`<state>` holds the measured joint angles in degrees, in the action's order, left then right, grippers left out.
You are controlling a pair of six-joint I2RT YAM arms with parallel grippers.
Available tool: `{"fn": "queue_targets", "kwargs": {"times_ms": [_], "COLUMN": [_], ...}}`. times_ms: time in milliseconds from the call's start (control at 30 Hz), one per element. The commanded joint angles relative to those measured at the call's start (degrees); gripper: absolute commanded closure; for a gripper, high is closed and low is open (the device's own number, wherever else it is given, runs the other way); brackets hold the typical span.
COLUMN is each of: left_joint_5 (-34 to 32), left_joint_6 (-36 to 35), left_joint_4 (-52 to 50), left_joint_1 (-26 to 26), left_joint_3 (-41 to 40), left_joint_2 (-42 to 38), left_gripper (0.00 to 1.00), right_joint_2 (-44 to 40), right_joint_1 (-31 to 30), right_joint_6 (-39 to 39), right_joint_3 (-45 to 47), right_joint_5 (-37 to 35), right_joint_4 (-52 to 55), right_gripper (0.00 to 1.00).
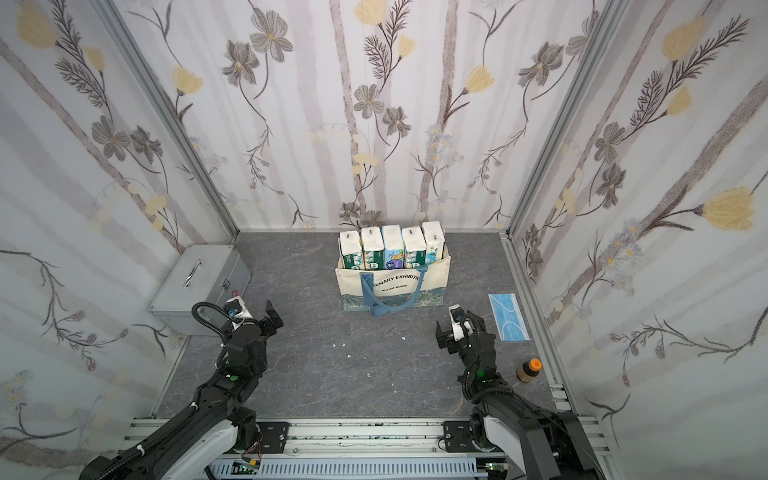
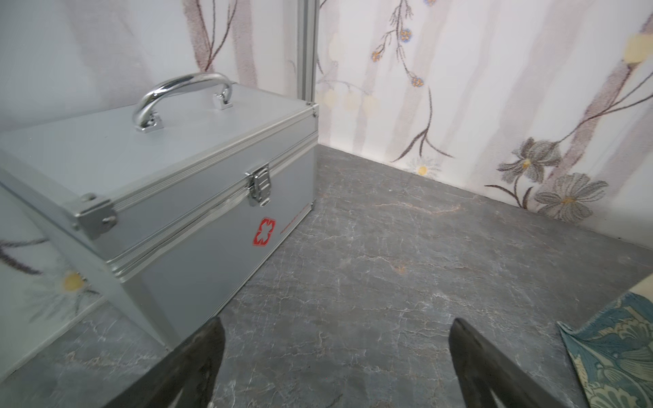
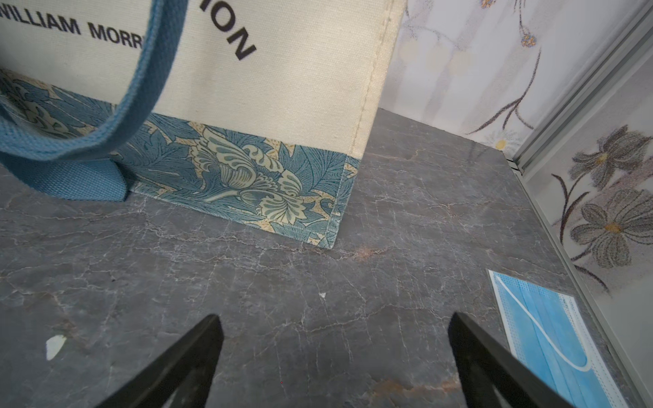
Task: Put tissues into the canvas bag
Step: Reset both arms
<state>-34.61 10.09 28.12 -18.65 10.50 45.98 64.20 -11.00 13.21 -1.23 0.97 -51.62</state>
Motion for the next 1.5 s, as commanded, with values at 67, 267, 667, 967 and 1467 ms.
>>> {"fn": "queue_targets", "kwargs": {"times_ms": [67,267,667,967,1467], "left_joint_5": [8.14,7.16,18.12,18.28,20.21], "left_joint_6": [-13.79,-15.49,-14.10,-10.31,-7.94], "left_joint_4": [12.47,23.37,33.61,28.18,26.47], "left_joint_1": [0.37,1.27,9.09,13.59,16.19], "left_joint_3": [-1.53,-2.95,-0.07,9.63,10.81], "left_joint_2": [4.85,17.93,30.23,44.06,44.12], "left_gripper": [0.00,0.00,0.00,0.00,0.00], "right_joint_2": [14.54,21.71,24.27,26.39,21.93], "right_joint_1": [0.40,1.48,5.11,5.11,9.41], "right_joint_6": [-1.41,-2.28,-8.69,-9.61,-10.87], "right_joint_3": [-0.25,-2.83,-4.58,-7.08,-17.66], "right_joint_5": [-4.26,-5.58,-10.79,-14.90,-2.23], "right_joint_4": [-26.68,-28.93,-29.01,-28.78,-2.55], "right_gripper": [0.01,0.01,0.01,0.01,0.01]}}
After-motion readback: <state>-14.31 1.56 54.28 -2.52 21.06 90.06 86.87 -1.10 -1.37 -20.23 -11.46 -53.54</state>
